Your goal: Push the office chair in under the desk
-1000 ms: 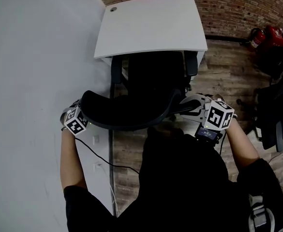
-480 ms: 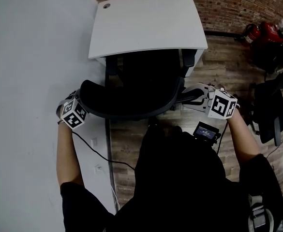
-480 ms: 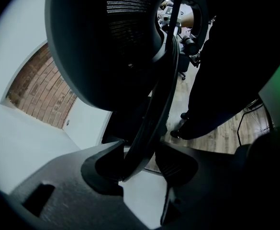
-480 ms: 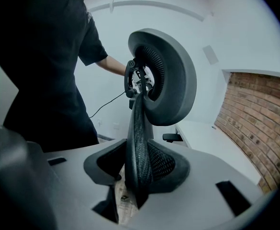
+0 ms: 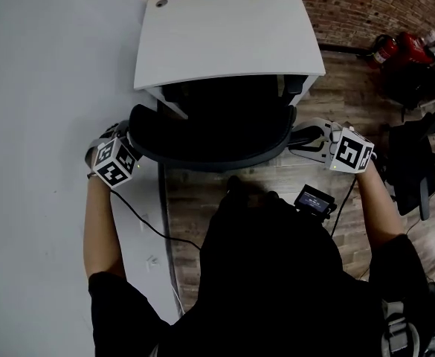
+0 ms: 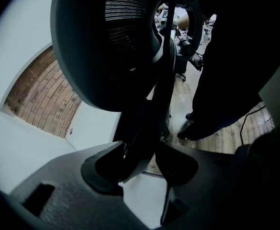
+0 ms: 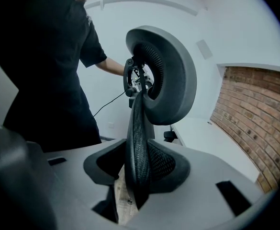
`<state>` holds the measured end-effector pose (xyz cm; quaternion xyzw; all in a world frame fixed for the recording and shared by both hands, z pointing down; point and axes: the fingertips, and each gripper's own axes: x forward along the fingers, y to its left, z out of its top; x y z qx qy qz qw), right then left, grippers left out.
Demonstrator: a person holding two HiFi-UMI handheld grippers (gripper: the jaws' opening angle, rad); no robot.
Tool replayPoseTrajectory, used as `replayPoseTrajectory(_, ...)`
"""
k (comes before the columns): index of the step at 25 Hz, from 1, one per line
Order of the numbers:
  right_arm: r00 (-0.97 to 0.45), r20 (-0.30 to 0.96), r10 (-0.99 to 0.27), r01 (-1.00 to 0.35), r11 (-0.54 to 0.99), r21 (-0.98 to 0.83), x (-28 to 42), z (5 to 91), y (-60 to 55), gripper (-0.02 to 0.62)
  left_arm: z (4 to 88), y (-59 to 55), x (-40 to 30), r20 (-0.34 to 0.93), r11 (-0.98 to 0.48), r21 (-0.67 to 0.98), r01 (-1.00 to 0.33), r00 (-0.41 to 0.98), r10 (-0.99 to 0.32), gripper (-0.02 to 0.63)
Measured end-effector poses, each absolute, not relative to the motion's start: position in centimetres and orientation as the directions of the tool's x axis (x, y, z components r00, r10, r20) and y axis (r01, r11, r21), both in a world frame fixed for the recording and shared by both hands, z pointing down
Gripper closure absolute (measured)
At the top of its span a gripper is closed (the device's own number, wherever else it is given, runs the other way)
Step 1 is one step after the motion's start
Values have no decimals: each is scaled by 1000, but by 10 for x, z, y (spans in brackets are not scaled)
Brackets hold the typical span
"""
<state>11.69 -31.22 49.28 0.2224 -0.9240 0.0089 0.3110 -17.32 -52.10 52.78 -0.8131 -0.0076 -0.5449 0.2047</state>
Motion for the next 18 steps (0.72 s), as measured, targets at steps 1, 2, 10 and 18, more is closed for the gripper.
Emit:
replayPoseTrajectory(1, -706, 580, -406, -418, 900, 122, 118, 492, -317, 456, 527, -526, -171, 887, -915, -326, 239, 411, -209, 403)
replayPoseTrajectory(2, -702, 584, -406, -422, 899, 118, 120, 492, -321, 454, 527, -531, -169, 885, -913, -327, 242, 416, -207, 403)
replayPoseTrajectory(10, -683, 597, -421, -446, 887, 114, 142, 493, -352, 448, 525, -563, -145, 868, -904, -349, 248, 449, -212, 403)
replayPoseTrajectory(18, -696, 571, -435, -452, 884, 122, 169, 483, -378, 439, 511, -582, -120, 858, -899, -365, 242, 462, -224, 403)
